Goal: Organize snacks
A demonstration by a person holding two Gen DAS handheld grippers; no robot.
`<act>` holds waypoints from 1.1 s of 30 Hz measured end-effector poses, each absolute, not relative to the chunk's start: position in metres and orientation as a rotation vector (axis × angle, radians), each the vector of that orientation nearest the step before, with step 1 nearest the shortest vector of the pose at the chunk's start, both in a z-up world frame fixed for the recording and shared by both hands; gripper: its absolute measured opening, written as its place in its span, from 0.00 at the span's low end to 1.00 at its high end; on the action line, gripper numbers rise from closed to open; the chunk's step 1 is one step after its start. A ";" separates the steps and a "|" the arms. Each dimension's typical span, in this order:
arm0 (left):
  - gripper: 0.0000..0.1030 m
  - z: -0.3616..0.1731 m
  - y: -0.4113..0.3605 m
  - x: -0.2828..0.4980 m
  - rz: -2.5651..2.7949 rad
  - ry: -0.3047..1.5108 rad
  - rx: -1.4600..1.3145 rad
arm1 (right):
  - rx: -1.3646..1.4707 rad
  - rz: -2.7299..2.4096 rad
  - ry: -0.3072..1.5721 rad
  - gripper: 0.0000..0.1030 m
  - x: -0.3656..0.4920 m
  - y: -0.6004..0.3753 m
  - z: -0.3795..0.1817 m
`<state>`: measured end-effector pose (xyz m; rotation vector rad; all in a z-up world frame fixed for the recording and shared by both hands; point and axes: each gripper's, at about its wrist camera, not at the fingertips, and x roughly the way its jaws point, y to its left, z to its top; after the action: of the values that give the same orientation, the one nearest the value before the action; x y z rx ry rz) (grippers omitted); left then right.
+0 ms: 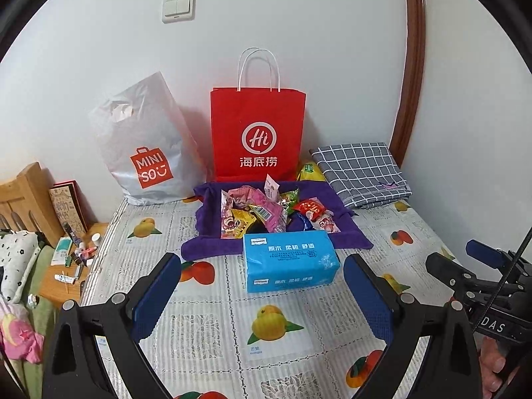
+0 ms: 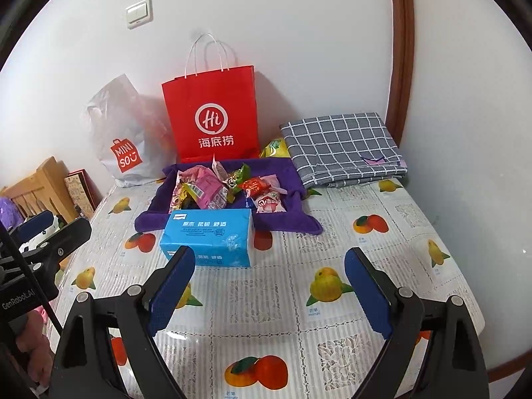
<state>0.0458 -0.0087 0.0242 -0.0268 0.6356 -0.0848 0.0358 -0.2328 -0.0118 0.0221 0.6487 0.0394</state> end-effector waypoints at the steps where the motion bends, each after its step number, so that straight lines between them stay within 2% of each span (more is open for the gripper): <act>1: 0.96 0.025 -0.008 0.045 -0.084 0.635 -0.026 | 0.021 0.041 0.648 0.88 0.035 -0.233 -0.011; 33: 0.96 0.025 -0.008 0.042 -0.082 0.638 -0.021 | 0.029 0.048 0.641 0.88 0.030 -0.230 -0.011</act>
<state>0.0422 -0.0077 0.0253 -0.0214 0.6377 -0.0815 0.0301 -0.2304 -0.0111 0.0290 0.6412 0.0480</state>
